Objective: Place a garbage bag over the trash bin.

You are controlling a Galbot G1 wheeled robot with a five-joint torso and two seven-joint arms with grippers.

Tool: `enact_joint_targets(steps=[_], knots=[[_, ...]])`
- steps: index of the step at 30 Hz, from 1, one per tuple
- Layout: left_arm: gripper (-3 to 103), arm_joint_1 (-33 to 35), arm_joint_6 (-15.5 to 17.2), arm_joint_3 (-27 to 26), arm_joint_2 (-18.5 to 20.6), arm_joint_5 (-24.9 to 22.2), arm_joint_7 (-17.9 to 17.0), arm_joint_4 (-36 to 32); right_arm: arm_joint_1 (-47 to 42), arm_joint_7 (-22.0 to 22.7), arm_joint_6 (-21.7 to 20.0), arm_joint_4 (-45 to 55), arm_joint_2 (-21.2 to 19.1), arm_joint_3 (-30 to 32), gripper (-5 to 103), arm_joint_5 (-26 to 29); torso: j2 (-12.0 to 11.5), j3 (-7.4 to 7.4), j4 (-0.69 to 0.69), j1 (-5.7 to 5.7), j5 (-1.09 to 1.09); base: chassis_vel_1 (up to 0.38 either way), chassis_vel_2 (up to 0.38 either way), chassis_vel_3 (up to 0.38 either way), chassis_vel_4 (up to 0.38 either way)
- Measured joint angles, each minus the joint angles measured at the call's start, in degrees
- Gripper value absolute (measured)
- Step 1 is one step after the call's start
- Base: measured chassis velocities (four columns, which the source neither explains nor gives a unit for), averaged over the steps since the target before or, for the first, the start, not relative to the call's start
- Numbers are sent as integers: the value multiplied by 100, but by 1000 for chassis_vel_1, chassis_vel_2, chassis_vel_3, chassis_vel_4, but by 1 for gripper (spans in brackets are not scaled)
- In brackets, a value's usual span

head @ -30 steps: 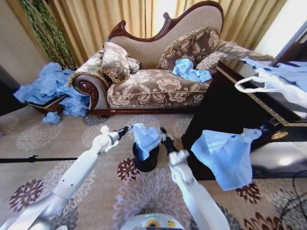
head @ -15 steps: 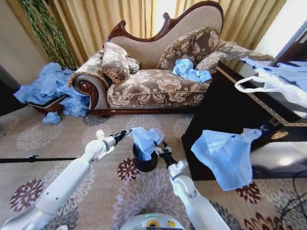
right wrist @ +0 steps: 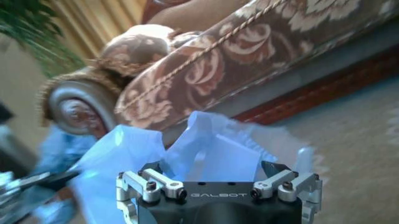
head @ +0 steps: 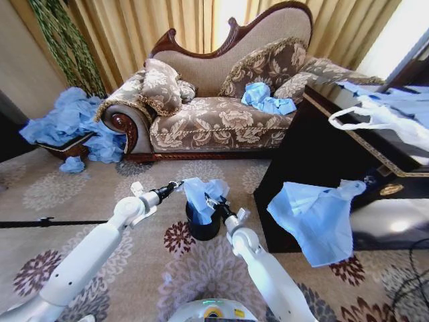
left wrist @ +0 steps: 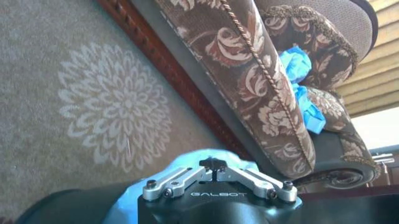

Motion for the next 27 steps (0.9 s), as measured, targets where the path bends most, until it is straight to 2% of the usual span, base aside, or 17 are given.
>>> enact_joint_targets(steps=[1, 3, 4, 7, 9, 10, 12, 13, 16, 18, 19, 20, 22, 23, 24, 27], knots=[[0, 81, -4, -58, -19, -5, -19, -80, 166, 326, -156, -65, 67, -57, 100, -87, 0, 0, 2, 0, 0, 0, 0, 0, 0], [0, 130, -7, -100, -33, -6, -27, -129, 242, 467, -242, -110, 100, -99, 103, -120, 0, 0, 1, 0, 0, 0, 0, 0, 0], [0, 210, -10, -152, -49, -6, -38, -184, 325, 633, -330, -182, 143, -174, 100, -148, 0, 0, 1, 0, 0, 0, 0, 0, 0], [0, 301, -10, -223, -71, -6, -44, -233, 389, 720, -446, -243, 187, -237, 96, -156, 0, 0, 1, 0, 0, 0, 0, 0, 0], [0, 410, -10, -311, -111, -5, -55, -284, 461, 727, -565, -345, 245, -272, 88, -149, 0, 0, 0, 0, 1, 0, 0, 0, 0], [0, 410, -10, -311, -111, -5, -55, -284, 461, 727, -565, -345, 245, -272, 88, -149, 0, 0, 0, 0, 1, 0, 0, 0, 0], [0, 528, -11, -393, -135, -6, -59, -371, 561, 772, -695, -415, 273, -307, 79, -130, 0, 0, 0, 0, 1, 0, 0, 0, 0], [0, 528, -11, -393, -135, -6, -59, -371, 561, 772, -695, -415, 273, -307, 79, -130, 0, 0, 0, 0, 1, 0, 0, 0, 0], [0, 755, -7, -501, -156, -6, -59, -518, 673, 973, -853, -393, 274, -454, 61, -98, 0, 0, 0, 0, 1, 0, 0, 0, 0], [0, 825, -4, -532, -167, -6, -58, -558, 701, 1023, -897, -385, 278, -488, 61, -95, 0, 0, 1, 0, 1, 0, 0, 0, 0], [0, 882, -3, -561, -179, -6, -59, -593, 737, 1077, -936, -398, 291, -519, 55, -96, 0, 0, 0, 0, 0, 0, 0, 0, 0], [0, 1012, 0, -620, -203, -3, -58, -673, 803, 1196, -964, -479, 334, -563, 45, -122, 0, 0, 1, 0, 1, 0, 0, 0, 0], [0, 1040, 0, -633, -208, -1, -57, -689, 812, 1223, -965, -500, 345, -570, 45, -132, 0, 0, 1, 0, 1, 0, 0, 0, 0], [0, 1202, 0, -709, -230, 4, -57, -772, 817, 1288, -976, -514, 353, -572, 39, -154, 0, 0, 1, 0, 0, 0, 0, 0, 0], [0, 1202, 0, -709, -230, 4, -57, -772, 817, 1288, -976, -514, 353, -572, 39, -154, 0, 0, 1, 0, 0, 0, 0, 0, 0], [0, 1458, 4, -826, -257, 23, -41, -878, 736, 1386, -995, -414, 264, -576, 24, -179, 0, 0, 1, -1, 1, 0, 0, 0, 0]])
